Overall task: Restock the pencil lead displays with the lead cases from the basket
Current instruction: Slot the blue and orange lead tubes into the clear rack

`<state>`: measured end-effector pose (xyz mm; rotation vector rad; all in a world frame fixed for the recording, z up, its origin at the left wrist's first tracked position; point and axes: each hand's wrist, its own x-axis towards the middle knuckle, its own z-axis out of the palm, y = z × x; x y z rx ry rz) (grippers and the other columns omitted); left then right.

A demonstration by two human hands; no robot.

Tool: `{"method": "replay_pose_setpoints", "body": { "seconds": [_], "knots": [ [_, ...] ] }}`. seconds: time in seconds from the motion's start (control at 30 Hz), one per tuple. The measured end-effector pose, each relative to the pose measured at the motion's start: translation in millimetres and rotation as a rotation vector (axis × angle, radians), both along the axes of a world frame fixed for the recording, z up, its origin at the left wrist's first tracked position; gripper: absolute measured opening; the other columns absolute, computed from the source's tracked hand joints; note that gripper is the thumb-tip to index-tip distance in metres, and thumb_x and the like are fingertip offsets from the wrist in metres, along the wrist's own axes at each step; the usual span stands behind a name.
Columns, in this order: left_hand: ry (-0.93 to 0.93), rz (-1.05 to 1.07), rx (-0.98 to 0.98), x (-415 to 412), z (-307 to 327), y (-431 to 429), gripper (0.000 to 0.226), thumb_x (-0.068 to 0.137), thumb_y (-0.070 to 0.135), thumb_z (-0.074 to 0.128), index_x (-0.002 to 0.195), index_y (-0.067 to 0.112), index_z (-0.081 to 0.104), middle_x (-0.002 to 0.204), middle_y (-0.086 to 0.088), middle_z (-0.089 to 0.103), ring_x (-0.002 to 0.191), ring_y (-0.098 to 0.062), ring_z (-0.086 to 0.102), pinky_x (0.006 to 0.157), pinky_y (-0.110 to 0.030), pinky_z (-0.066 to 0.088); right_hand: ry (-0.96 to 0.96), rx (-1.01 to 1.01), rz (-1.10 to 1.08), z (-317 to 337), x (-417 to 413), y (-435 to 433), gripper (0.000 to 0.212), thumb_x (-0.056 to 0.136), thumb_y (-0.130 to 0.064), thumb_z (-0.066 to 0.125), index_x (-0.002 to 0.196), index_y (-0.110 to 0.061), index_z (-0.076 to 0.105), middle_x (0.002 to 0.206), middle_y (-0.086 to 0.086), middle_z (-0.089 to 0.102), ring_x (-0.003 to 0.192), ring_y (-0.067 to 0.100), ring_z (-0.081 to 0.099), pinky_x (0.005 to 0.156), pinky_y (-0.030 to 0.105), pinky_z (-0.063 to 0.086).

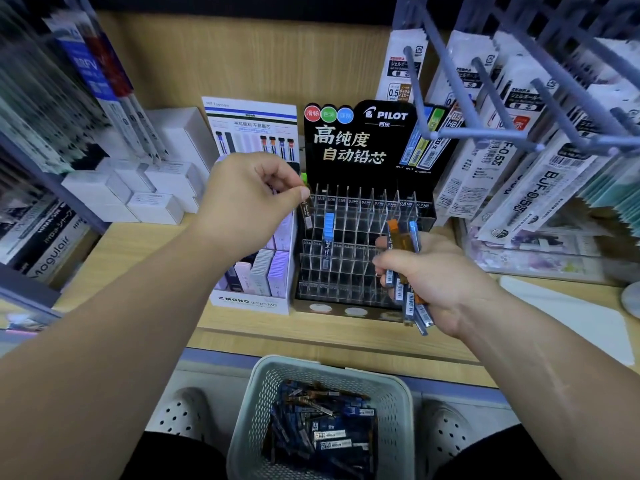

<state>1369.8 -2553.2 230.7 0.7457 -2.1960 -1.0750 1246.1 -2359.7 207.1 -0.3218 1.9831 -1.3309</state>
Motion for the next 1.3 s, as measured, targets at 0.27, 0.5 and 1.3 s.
{"method": "replay_pose_setpoints", "body": {
  "seconds": [0.27, 0.5, 1.3],
  "knots": [
    [-0.162, -0.034, -0.17, 1, 3, 3, 0.005, 0.085, 0.014, 0.077, 0.081, 0.015, 0.074, 0.066, 0.013, 0.063, 0.049, 0.009, 0.051, 0.051, -0.004, 0.034, 0.144, 0.083, 0.063, -5, -3, 3, 0.029, 0.08, -0.01, 0.075, 0.109, -0.005, 0.068, 0.095, 0.013, 0.07, 0.081, 0.021, 0.059, 0.069, 0.03, 0.043],
    [-0.192, -0.031, -0.21, 3, 0, 5, 0.005, 0.085, 0.018, 0.076, 0.082, 0.019, 0.074, 0.07, 0.016, 0.063, 0.054, 0.011, 0.051, 0.055, -0.009, 0.033, 0.17, 0.097, 0.04, -3, -12, 8, 0.026, 0.082, -0.008, 0.071, 0.108, -0.006, 0.067, 0.088, 0.01, 0.071, 0.073, 0.019, 0.065, 0.066, 0.031, 0.046],
    [-0.224, -0.007, -0.531, -16, -7, 26, 0.006, 0.082, 0.026, 0.069, 0.077, 0.023, 0.068, 0.071, 0.006, 0.065, 0.07, -0.013, 0.06, 0.065, -0.035, 0.052, -0.376, -0.341, 0.161, 9, 4, 6, 0.025, 0.09, 0.004, 0.065, 0.112, -0.007, 0.068, 0.07, 0.005, 0.062, 0.059, 0.016, 0.055, 0.051, 0.026, 0.045]
  ]
}}
